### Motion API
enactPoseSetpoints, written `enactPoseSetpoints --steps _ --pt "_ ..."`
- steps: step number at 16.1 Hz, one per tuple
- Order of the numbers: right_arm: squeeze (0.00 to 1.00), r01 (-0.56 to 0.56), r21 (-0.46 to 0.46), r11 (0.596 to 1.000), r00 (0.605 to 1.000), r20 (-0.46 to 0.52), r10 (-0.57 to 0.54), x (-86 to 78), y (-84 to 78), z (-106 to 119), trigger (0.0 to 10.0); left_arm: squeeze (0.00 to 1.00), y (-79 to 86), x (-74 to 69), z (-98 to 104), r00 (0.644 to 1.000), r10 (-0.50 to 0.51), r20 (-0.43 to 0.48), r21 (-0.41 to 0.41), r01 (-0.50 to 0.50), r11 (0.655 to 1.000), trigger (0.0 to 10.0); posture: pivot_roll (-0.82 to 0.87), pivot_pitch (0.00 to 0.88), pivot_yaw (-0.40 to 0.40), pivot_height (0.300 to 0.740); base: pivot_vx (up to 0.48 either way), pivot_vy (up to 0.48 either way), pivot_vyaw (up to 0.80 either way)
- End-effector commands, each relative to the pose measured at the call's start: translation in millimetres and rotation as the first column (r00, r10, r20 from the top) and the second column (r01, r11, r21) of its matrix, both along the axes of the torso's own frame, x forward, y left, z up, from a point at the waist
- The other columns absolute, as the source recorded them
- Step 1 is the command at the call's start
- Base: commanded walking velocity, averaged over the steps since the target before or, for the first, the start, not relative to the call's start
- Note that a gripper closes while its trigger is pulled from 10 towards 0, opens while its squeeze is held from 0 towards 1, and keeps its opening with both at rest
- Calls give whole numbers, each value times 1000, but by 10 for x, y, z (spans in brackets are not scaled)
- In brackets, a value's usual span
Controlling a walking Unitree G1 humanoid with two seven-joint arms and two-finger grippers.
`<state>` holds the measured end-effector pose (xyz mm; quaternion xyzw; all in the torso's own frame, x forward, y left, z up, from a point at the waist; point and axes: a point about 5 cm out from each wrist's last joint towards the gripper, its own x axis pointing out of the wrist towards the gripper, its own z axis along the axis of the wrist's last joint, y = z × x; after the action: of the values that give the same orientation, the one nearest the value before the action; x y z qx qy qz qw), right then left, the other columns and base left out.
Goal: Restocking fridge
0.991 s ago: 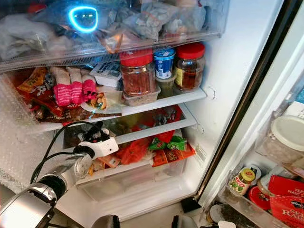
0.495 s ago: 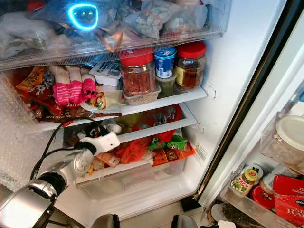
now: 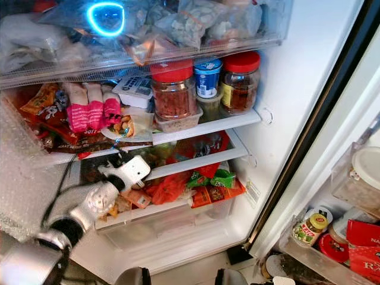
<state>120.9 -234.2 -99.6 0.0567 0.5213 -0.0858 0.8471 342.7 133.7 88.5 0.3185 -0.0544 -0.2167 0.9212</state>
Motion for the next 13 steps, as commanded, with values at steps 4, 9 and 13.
enactPoseSetpoints --steps 4,9,13 --pt "0 -7 31 999 1000 -16 8 -27 97 -32 10000 0 44 -315 -170 996 -14 -83 -272 -9 962 10000 -2 0 24 626 0 0 0" --pt "0 -20 29 999 1000 -17 20 -34 90 -31 10000 0 283 -546 -302 977 170 -129 -377 -207 903 10000 12 0 19 626 0 0 0" --pt "0 -28 25 999 999 -16 28 -28 80 -27 10000 0 395 -557 -288 961 229 -158 -406 -275 872 10000 21 0 12 626 0 0 0"
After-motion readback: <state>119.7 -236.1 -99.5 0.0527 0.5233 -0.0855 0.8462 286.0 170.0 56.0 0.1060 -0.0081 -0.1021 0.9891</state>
